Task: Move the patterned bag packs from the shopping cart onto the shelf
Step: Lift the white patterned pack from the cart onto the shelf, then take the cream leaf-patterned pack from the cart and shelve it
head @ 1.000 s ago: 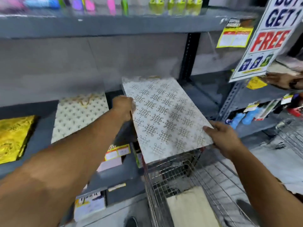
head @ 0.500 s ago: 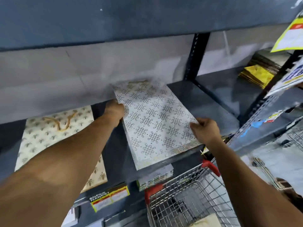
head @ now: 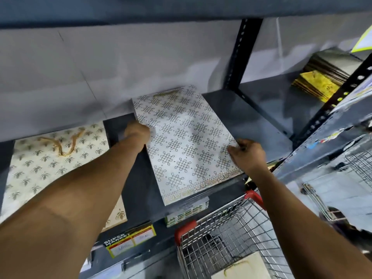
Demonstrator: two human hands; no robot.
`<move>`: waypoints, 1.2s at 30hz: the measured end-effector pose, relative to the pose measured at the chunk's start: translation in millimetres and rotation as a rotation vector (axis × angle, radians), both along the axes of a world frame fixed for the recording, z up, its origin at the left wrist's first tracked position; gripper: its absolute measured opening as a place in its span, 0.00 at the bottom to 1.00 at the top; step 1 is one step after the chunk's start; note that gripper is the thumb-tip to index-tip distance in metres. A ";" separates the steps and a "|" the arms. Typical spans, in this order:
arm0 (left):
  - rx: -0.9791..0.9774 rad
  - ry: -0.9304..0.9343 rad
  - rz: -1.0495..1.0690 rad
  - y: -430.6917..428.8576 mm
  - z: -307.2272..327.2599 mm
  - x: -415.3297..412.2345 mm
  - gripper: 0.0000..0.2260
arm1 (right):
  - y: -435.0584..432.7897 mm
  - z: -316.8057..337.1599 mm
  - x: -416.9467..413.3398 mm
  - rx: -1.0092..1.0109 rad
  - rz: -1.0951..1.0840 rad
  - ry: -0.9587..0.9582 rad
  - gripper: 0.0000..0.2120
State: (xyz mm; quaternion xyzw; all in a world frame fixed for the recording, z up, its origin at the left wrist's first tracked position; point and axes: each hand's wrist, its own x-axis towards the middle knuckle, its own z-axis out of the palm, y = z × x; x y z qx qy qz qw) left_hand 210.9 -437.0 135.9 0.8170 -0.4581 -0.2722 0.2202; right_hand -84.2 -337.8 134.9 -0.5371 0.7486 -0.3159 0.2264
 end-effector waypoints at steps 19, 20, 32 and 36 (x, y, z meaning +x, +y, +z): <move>-0.525 -0.386 -0.806 225.5 -6.5 -171.9 0.27 | 190.0 -25.2 -122.6 -0.227 0.193 0.758 0.24; -0.552 -0.363 -0.868 237.1 -11.9 -177.6 0.27 | 199.0 -30.1 -125.1 -0.189 0.204 0.773 0.24; 0.384 -0.184 -0.957 321.6 -154.4 -243.7 0.19 | 351.3 -156.8 -163.3 0.389 0.169 0.482 0.19; 0.652 -0.406 -1.022 309.1 -207.1 -240.1 0.23 | 380.9 -233.6 -171.0 0.786 0.010 0.274 0.33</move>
